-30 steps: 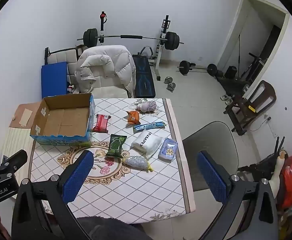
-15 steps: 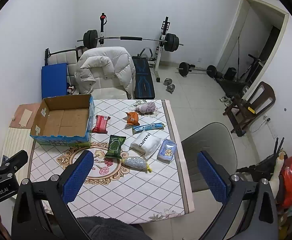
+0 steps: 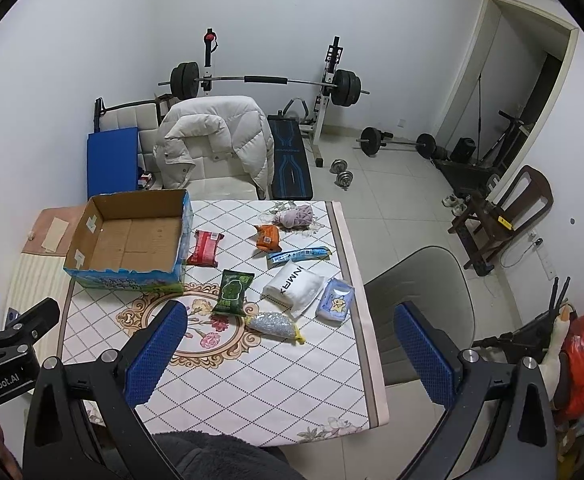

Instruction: Organize soft objects

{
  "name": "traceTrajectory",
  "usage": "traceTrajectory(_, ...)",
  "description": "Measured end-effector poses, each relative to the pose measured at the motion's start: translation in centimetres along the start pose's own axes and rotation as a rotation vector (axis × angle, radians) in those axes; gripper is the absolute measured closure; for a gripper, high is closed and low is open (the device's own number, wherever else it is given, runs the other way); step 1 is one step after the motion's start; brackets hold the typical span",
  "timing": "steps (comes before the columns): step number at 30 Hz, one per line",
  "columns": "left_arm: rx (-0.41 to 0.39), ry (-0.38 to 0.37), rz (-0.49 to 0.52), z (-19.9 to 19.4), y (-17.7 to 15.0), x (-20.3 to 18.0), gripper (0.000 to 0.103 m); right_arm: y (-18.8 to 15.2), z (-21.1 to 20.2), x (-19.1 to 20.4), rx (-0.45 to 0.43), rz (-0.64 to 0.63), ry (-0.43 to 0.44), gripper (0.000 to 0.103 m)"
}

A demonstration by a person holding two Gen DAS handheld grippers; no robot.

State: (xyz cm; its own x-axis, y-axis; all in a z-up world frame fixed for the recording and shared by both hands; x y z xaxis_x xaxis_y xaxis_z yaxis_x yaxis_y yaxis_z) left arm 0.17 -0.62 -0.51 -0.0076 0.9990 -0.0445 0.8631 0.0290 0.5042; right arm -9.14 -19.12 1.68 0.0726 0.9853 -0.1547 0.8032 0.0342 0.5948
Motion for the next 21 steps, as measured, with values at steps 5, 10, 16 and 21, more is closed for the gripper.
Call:
traceTrajectory(5, -0.003, 0.003, 0.001, -0.2, 0.1, -0.2, 0.000, 0.1, -0.5, 0.0, -0.004, 0.001, 0.000, 0.000)
traceTrajectory(10, -0.007, 0.007, 0.003, -0.4, 0.3, -0.3, 0.000, 0.1, -0.5, 0.0, -0.004, 0.000, 0.002, 0.000)
traceTrajectory(16, -0.013, 0.007, 0.003, -0.7, 0.5, -0.3, 0.000, 0.1, -0.8, 0.0, -0.009, 0.002, 0.003, 0.000)
traceTrajectory(21, -0.026, 0.009, -0.003, -1.7, 1.3, -0.2, 0.000, 0.4, -1.2, 0.3, -0.012, 0.003, 0.006, 0.000)
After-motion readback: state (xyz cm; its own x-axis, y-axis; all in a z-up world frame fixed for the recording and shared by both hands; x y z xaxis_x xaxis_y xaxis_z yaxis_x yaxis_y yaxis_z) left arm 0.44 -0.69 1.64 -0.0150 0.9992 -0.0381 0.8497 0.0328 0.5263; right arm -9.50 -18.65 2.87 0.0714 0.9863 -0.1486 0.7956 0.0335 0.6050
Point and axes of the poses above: each gripper's, at about its wrist camera, not at the fingertips, and z roughly the way its jaws point, x to its left, y to its top, the point moved 1 cm from there along z, roughly the way its jaws point, and after that the axes turned 1 degree about -y, right-handed, at the moved point
